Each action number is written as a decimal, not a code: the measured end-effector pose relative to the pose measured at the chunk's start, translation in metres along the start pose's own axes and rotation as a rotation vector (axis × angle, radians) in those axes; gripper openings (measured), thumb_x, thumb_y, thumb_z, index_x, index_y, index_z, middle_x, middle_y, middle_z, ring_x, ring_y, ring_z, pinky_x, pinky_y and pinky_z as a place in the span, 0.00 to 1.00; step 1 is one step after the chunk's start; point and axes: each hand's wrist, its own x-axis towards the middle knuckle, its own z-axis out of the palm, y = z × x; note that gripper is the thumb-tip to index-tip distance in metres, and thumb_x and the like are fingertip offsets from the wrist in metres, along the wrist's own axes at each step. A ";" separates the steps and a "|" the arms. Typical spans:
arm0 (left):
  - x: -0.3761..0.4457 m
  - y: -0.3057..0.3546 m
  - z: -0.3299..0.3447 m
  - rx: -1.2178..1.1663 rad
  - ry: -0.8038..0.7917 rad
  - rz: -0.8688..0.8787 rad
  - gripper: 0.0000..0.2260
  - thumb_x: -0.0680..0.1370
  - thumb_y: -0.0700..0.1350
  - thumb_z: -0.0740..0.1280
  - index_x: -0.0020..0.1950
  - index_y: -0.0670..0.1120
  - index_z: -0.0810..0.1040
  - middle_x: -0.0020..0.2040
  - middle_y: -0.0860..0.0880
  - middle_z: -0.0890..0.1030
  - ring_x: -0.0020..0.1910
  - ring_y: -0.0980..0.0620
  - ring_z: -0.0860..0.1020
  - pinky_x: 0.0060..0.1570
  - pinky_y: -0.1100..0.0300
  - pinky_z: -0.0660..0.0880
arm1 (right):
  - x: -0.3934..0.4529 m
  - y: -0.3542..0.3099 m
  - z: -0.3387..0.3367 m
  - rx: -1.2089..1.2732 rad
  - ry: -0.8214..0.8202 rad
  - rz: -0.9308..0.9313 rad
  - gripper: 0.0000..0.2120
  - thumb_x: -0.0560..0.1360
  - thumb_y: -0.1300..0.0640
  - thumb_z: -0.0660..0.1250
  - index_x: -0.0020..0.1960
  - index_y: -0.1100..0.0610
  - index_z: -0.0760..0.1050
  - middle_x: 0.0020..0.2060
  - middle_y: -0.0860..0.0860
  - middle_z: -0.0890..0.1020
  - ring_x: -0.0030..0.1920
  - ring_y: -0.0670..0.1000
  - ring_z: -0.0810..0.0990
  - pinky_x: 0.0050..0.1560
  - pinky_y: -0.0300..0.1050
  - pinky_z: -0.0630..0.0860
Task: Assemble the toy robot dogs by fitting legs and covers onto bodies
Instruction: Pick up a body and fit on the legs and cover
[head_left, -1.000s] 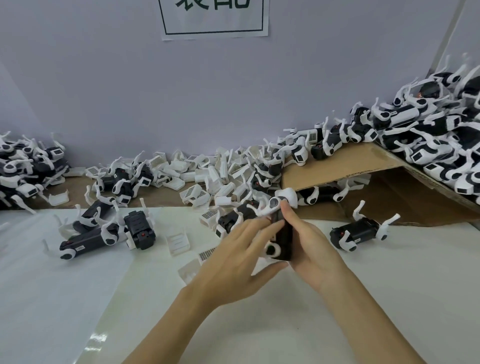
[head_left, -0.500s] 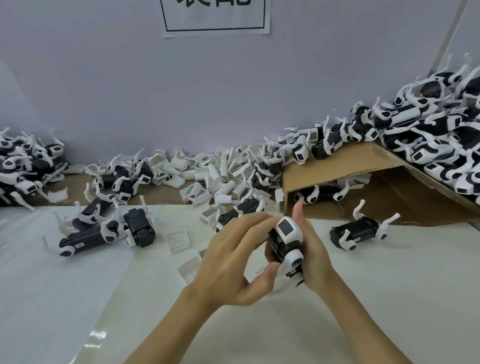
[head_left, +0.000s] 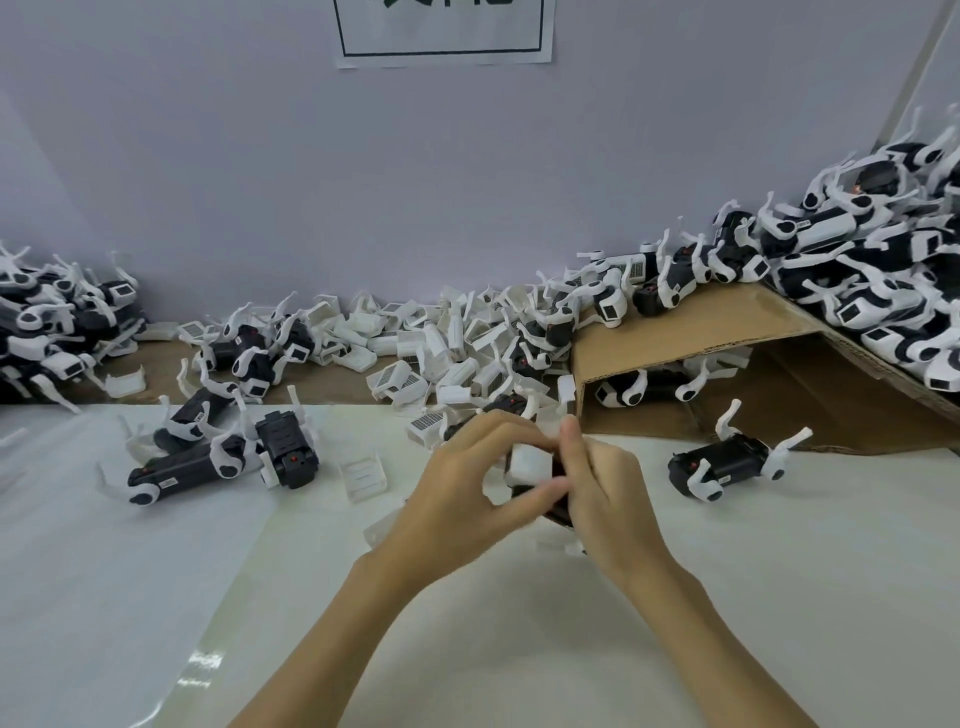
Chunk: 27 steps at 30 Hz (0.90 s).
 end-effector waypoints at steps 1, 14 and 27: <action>0.001 -0.002 0.000 0.015 0.063 0.005 0.12 0.79 0.52 0.75 0.59 0.48 0.84 0.57 0.57 0.83 0.60 0.53 0.82 0.60 0.61 0.76 | 0.001 -0.002 -0.001 0.042 0.003 -0.003 0.26 0.86 0.37 0.51 0.49 0.49 0.84 0.38 0.47 0.86 0.43 0.47 0.85 0.45 0.42 0.79; 0.002 -0.016 -0.020 -0.304 0.294 -0.311 0.16 0.86 0.54 0.57 0.60 0.49 0.81 0.50 0.48 0.83 0.47 0.45 0.81 0.43 0.51 0.79 | 0.010 -0.001 -0.014 0.026 -0.306 -0.027 0.32 0.71 0.54 0.83 0.68 0.42 0.72 0.61 0.38 0.80 0.68 0.42 0.77 0.71 0.33 0.70; 0.007 -0.017 -0.031 -0.592 0.440 -0.389 0.21 0.84 0.59 0.59 0.51 0.45 0.82 0.45 0.43 0.82 0.47 0.42 0.82 0.50 0.46 0.78 | -0.002 0.000 0.017 0.002 -0.143 -0.219 0.33 0.71 0.49 0.82 0.72 0.46 0.73 0.66 0.40 0.79 0.70 0.46 0.76 0.70 0.38 0.72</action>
